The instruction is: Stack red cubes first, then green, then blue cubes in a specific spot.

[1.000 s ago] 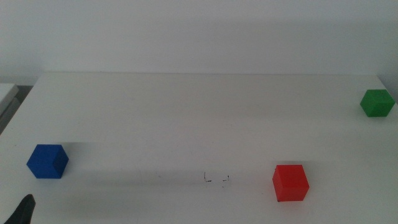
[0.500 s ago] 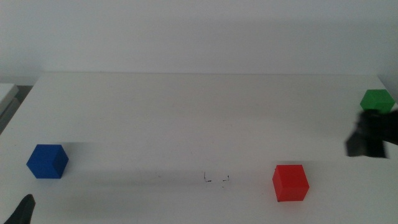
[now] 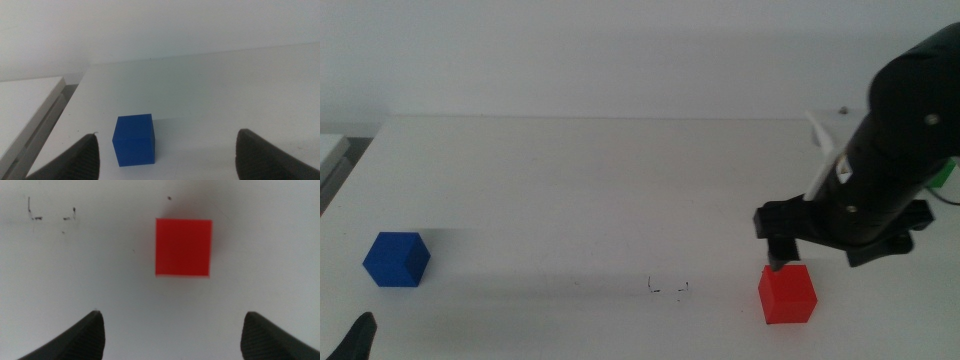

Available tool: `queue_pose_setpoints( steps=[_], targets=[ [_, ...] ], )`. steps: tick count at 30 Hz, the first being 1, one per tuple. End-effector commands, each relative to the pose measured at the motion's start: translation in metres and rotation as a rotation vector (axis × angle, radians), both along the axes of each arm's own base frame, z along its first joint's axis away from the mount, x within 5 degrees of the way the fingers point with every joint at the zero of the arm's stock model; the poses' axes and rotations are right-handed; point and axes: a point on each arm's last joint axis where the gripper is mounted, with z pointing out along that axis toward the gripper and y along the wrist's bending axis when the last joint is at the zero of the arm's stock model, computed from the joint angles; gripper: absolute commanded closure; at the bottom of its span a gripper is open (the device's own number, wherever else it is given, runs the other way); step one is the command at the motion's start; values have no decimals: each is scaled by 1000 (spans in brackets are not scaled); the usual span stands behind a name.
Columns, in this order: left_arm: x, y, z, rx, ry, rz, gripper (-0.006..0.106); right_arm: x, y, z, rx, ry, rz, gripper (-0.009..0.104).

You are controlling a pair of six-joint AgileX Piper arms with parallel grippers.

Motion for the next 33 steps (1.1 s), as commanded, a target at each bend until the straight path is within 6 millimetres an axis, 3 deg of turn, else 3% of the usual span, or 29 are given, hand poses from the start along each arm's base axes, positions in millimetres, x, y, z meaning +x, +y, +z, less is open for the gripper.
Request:
queue_pose_setpoints(
  steps=[1,14,33],
  targets=[
    [0,0,2,-10,-20,3,9,6,5,-7,1,-23,3,3],
    [0,0,2,-10,-20,3,9,23,2,-59,-51,4,-46,3],
    [0,0,2,-10,-18,3,9,36,1,-93,-59,3,-88,4]
  ],
)
